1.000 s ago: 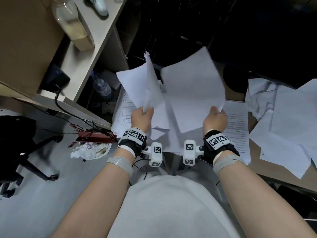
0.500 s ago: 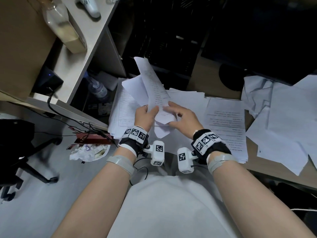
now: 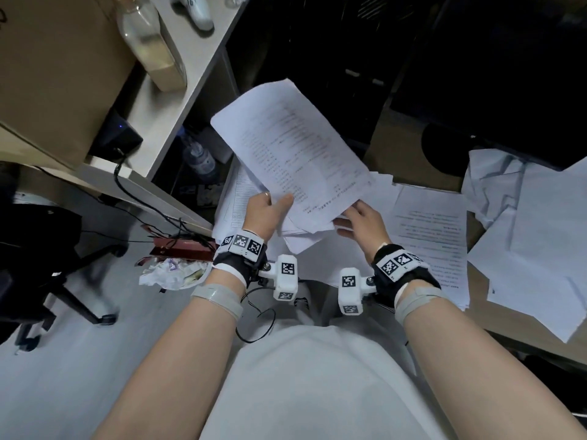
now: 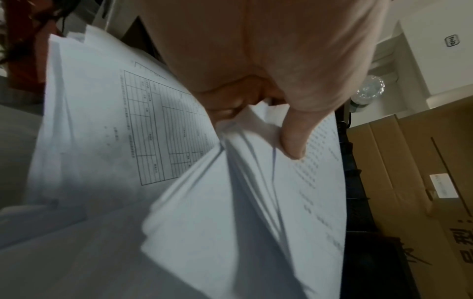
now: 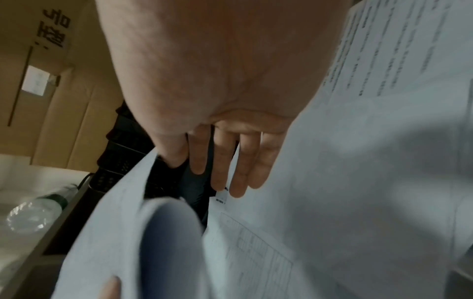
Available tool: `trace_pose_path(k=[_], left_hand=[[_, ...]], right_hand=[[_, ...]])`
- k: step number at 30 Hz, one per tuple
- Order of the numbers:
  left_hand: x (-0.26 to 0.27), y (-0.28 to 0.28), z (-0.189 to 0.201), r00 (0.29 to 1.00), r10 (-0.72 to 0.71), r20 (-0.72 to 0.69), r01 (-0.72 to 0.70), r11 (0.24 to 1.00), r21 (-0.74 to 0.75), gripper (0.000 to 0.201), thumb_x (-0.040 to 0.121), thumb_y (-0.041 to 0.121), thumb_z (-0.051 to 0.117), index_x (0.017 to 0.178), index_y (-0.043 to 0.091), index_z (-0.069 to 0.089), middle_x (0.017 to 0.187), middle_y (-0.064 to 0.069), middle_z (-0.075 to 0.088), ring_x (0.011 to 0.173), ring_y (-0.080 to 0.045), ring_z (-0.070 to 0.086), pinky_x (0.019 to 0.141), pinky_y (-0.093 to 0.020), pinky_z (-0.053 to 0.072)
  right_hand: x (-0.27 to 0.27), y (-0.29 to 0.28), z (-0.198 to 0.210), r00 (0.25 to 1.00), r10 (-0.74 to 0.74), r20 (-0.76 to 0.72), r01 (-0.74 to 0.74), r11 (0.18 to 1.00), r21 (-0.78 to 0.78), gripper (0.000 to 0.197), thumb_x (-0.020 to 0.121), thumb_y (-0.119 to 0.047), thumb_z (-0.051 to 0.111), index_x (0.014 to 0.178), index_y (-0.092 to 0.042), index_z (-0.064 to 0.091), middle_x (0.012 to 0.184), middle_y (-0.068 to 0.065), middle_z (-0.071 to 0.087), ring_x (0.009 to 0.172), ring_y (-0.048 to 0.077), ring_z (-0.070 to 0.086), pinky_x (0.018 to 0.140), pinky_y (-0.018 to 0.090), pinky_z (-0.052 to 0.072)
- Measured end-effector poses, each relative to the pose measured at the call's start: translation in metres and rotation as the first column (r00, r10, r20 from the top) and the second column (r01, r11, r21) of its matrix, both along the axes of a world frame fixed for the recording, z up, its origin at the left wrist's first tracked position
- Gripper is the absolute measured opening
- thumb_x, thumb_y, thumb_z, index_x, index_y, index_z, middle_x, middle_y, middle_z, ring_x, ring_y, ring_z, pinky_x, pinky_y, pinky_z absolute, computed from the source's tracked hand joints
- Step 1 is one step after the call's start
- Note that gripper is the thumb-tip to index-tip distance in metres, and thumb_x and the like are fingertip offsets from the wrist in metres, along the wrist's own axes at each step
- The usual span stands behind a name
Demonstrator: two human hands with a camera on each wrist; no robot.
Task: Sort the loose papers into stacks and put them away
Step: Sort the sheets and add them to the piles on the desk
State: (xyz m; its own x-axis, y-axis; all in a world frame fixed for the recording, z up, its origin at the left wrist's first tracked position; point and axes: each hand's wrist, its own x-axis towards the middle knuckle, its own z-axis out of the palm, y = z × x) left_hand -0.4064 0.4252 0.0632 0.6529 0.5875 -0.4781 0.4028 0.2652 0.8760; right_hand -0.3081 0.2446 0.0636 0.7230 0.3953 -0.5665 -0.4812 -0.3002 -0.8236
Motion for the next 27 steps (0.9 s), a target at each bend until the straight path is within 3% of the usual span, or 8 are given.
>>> trace_pose_path(k=[4, 7, 10, 15, 19, 23, 25, 27], left_hand=[[-0.012, 0.003, 0.000, 0.997, -0.052, -0.064, 0.056, 0.996, 0.067, 0.018, 0.084, 0.027, 0.072, 0.095, 0.013, 0.074, 0.104, -0.007, 0.075, 0.099, -0.023, 0.072, 0.093, -0.047, 0.056], [-0.018, 0.009, 0.001, 0.980, -0.104, -0.170, 0.130, 0.980, 0.148, 0.024, 0.083, 0.028, 0.071, 0.092, 0.005, 0.073, 0.096, -0.008, 0.075, 0.092, -0.024, 0.071, 0.086, -0.043, 0.059], [-0.025, 0.009, 0.000, 0.950, -0.158, -0.268, 0.212, 0.959, 0.187, 0.021, 0.079, 0.028, 0.069, 0.079, 0.007, 0.072, 0.079, 0.002, 0.072, 0.079, -0.021, 0.068, 0.071, -0.034, 0.056], [-0.032, 0.010, -0.008, 0.966, -0.051, -0.253, 0.123, 0.952, 0.279, 0.025, 0.083, 0.030, 0.074, 0.086, 0.006, 0.074, 0.087, -0.006, 0.075, 0.081, -0.021, 0.070, 0.073, -0.036, 0.057], [-0.033, 0.013, -0.014, 0.971, 0.001, -0.238, 0.085, 0.932, 0.352, 0.021, 0.089, 0.031, 0.069, 0.088, 0.010, 0.073, 0.087, 0.000, 0.072, 0.083, -0.020, 0.069, 0.076, -0.030, 0.055], [-0.029, 0.006, -0.020, 0.967, -0.006, -0.256, 0.096, 0.935, 0.342, 0.021, 0.090, 0.029, 0.066, 0.079, 0.012, 0.068, 0.077, 0.004, 0.069, 0.078, -0.018, 0.067, 0.067, -0.023, 0.048], [-0.025, 0.000, -0.019, 0.962, -0.048, -0.269, 0.133, 0.942, 0.308, 0.023, 0.090, 0.025, 0.067, 0.069, 0.017, 0.062, 0.066, 0.010, 0.063, 0.067, -0.009, 0.063, 0.056, -0.017, 0.043], [-0.018, -0.011, -0.019, 0.961, -0.106, -0.257, 0.179, 0.943, 0.279, 0.038, 0.090, 0.019, 0.067, 0.057, 0.021, 0.049, 0.045, 0.015, 0.050, 0.046, 0.004, 0.049, 0.043, -0.008, 0.032]], right_hand=[[0.003, 0.002, 0.014, 0.946, -0.283, -0.160, 0.304, 0.945, 0.123, 0.030, 0.099, -0.018, 0.040, 0.100, -0.007, 0.067, 0.090, 0.011, 0.073, 0.084, 0.029, 0.067, 0.087, 0.044, 0.055], [0.011, -0.001, 0.016, 0.887, -0.426, -0.178, 0.449, 0.887, 0.111, 0.028, 0.097, -0.037, 0.049, 0.092, -0.017, 0.066, 0.089, 0.003, 0.074, 0.084, 0.023, 0.069, 0.082, 0.040, 0.057], [0.013, -0.006, 0.008, 0.950, -0.310, 0.034, 0.311, 0.950, -0.034, 0.029, 0.087, -0.048, 0.069, 0.078, -0.020, 0.069, 0.078, -0.008, 0.073, 0.072, 0.014, 0.070, 0.070, 0.028, 0.056], [-0.001, -0.014, -0.020, 0.986, -0.042, 0.161, 0.087, 0.956, -0.280, 0.016, 0.079, -0.036, 0.073, 0.074, -0.021, 0.074, 0.082, -0.007, 0.077, 0.081, 0.018, 0.074, 0.083, 0.044, 0.061], [-0.008, -0.022, -0.039, 0.991, -0.013, 0.135, 0.071, 0.900, -0.430, 0.013, 0.079, -0.032, 0.068, 0.077, -0.021, 0.075, 0.078, -0.009, 0.075, 0.080, 0.020, 0.072, 0.084, 0.041, 0.060], [-0.012, -0.033, -0.048, 0.989, -0.044, 0.140, 0.105, 0.878, -0.467, 0.016, 0.079, -0.030, 0.067, 0.079, -0.015, 0.073, 0.080, -0.001, 0.074, 0.083, 0.027, 0.071, 0.081, 0.040, 0.059], [-0.014, -0.040, -0.052, 0.987, -0.070, 0.144, 0.125, 0.897, -0.424, 0.029, 0.079, -0.039, 0.067, 0.082, -0.011, 0.070, 0.082, 0.001, 0.073, 0.077, 0.025, 0.067, 0.076, 0.037, 0.055], [-0.016, -0.049, -0.053, 0.983, -0.089, 0.163, 0.148, 0.904, -0.401, 0.037, 0.084, -0.039, 0.064, 0.072, -0.005, 0.057, 0.070, 0.001, 0.059, 0.061, 0.020, 0.051, 0.064, 0.030, 0.043]])
